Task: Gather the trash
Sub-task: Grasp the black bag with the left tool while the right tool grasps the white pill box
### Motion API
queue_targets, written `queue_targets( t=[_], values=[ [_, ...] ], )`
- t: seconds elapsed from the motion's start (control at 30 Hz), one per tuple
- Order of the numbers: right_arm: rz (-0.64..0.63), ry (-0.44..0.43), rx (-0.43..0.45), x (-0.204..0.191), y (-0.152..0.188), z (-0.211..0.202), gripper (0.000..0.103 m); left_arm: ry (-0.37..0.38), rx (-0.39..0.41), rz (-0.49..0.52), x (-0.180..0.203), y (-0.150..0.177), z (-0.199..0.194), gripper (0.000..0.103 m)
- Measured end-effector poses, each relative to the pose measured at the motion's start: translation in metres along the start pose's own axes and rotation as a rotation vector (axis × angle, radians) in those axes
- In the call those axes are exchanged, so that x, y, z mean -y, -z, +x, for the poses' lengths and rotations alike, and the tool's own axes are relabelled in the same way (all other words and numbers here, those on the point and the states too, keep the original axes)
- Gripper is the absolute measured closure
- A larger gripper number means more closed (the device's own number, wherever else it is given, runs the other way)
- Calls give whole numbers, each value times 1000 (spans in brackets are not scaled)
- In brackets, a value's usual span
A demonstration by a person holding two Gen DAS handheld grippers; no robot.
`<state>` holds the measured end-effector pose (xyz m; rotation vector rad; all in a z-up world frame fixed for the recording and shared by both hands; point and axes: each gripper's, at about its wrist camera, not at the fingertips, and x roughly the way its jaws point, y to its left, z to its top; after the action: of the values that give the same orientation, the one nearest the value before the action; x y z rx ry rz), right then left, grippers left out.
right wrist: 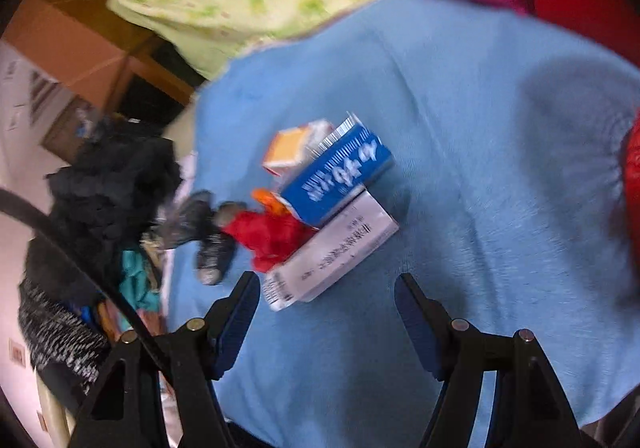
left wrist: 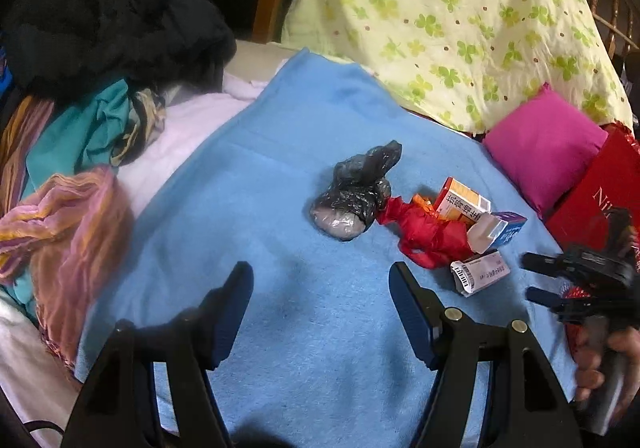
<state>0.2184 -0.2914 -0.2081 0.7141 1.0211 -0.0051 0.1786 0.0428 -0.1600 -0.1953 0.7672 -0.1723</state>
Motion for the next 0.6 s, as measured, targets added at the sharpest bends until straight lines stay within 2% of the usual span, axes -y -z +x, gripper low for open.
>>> queue_targets(
  t=[0.13, 0.3, 0.4, 0.5, 0.6],
  values=[
    [27, 56, -15, -6, -8, 39, 29, 33, 21, -11, 0, 1, -1, 32],
    [31, 175, -14, -25, -18, 74, 29, 64, 5, -64, -11, 0, 1, 32],
    [-12, 275, -21, -40, -22, 90, 29, 86, 7, -123, -22, 0, 1, 32],
    [-68, 328, -27, -50, -24, 96, 29, 85, -5, -157, -26, 0, 3, 32],
    [-195, 370, -53, -60, -20, 102, 31, 84, -13, -156, -25, 0, 4, 32]
  ],
)
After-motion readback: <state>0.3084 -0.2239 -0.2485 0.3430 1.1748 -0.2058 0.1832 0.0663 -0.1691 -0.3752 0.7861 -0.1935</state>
